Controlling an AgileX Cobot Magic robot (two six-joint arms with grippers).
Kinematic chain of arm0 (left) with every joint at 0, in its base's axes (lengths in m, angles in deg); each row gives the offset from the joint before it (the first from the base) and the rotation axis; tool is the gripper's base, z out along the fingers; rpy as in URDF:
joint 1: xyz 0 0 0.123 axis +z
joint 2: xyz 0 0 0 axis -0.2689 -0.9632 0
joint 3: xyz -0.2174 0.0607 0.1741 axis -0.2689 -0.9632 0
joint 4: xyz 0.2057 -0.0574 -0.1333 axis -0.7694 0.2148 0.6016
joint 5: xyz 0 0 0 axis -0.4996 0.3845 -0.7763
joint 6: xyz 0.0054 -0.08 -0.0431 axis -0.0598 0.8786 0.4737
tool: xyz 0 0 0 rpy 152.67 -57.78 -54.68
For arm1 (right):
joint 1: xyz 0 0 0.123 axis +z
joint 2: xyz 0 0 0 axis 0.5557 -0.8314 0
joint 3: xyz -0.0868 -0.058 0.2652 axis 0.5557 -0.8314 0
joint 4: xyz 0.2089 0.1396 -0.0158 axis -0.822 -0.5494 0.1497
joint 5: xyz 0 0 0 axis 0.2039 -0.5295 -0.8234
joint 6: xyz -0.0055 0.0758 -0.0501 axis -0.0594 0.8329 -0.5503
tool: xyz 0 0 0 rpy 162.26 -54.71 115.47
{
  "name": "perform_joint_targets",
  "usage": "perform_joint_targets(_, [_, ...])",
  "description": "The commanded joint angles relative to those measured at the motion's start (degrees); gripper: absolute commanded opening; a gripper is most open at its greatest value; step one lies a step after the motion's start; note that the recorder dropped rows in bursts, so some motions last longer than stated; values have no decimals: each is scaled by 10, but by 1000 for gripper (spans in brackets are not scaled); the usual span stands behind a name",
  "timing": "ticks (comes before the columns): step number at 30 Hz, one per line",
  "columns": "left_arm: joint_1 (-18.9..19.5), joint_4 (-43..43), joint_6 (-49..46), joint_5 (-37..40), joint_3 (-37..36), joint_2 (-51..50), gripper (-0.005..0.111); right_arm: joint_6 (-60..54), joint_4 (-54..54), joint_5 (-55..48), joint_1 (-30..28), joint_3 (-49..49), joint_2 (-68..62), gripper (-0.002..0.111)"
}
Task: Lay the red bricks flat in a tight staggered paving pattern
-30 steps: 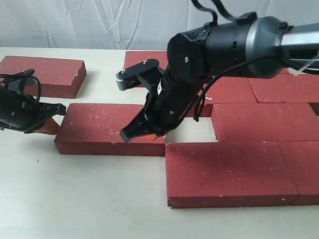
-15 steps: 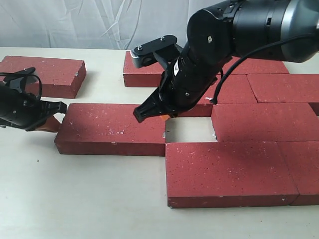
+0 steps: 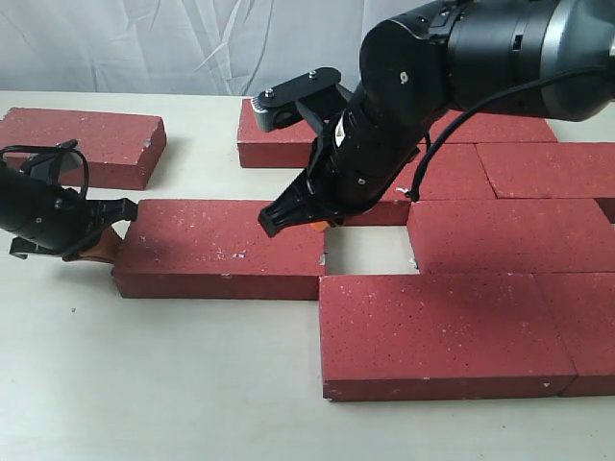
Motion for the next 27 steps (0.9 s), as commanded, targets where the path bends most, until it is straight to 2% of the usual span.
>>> perform_joint_targets(1, [-1,7,-2,7,3,-1,0,3,4,1,-3,2,5,-1])
perform_joint_targets(10, [-1,59,-48,31,3,-1,0,3,4,1,-3,2,5,-1])
perform_joint_targets(17, [-1,60,-49,31,3,-1,0,3,4,2,-3,2,5,-1])
perform_joint_targets(27, [-39,58,-51,19,3,-1,0,3,4,2,-3,2,5,-1])
